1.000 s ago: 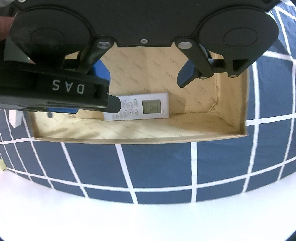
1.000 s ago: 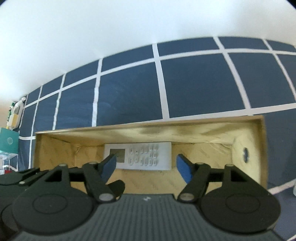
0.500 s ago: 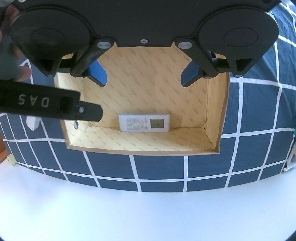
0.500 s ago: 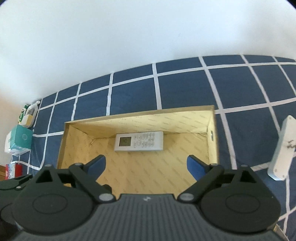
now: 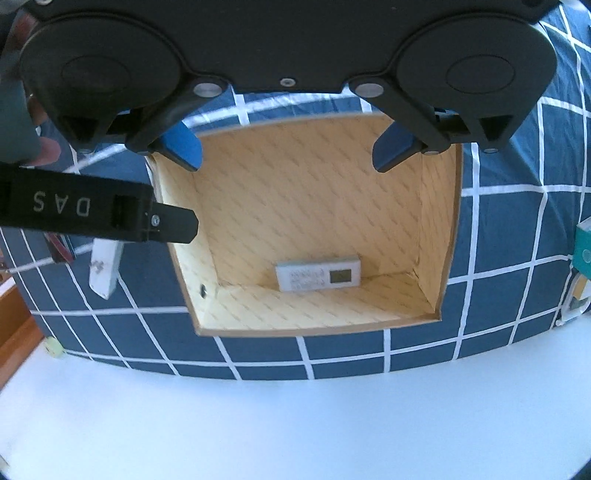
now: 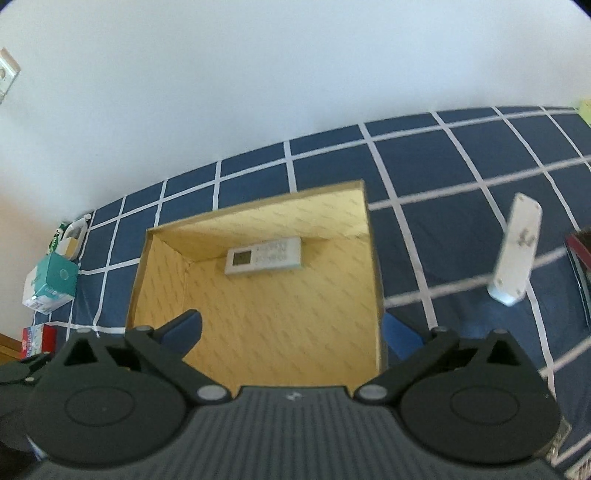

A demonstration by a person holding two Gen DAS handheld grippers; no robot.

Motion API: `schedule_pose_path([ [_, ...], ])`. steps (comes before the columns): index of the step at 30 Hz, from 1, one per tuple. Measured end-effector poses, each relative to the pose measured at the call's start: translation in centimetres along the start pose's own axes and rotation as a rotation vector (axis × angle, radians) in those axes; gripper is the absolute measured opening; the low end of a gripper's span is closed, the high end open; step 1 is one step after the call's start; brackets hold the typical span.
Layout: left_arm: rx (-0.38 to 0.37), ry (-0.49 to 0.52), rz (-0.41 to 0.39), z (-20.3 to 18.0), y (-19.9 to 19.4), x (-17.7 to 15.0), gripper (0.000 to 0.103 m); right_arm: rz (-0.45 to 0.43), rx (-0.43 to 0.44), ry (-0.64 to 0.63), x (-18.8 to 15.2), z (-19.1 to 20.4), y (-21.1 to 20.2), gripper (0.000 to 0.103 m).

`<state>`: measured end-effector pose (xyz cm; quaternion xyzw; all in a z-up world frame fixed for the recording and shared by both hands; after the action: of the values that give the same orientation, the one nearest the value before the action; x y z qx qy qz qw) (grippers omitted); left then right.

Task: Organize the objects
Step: 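Move the right tool toward the white TV remote with coloured buttons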

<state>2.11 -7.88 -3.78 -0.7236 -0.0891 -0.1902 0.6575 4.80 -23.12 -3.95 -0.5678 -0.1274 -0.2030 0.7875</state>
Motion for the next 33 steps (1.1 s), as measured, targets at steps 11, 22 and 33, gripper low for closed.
schedule_pose_path([
  [11,-0.031,0.101,0.045,-5.8,-0.7,-3.9,0.103,-0.014,-0.050,0.104,-5.5,-4.6,-4.6,0.103],
  [22,-0.044,0.160,0.066,-13.5,-0.7,-7.7,0.103,-0.002,-0.078,0.144,-9.5,-11.3,-7.7,0.103],
  [33,-0.020,0.072,0.113,-21.0,1.2,-10.9,0.103,0.058,-0.075,0.095,-11.7,-20.5,-9.8,0.103],
])
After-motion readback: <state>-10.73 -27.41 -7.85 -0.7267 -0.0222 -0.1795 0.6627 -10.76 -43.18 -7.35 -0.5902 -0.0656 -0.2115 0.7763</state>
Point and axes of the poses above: each gripper's, at about its wrist camera, not at the fingertips, and y roughly the way its jaws point, z to its left, x to its top, the point moved 2 cm from there along y, roughly the way its jaws point
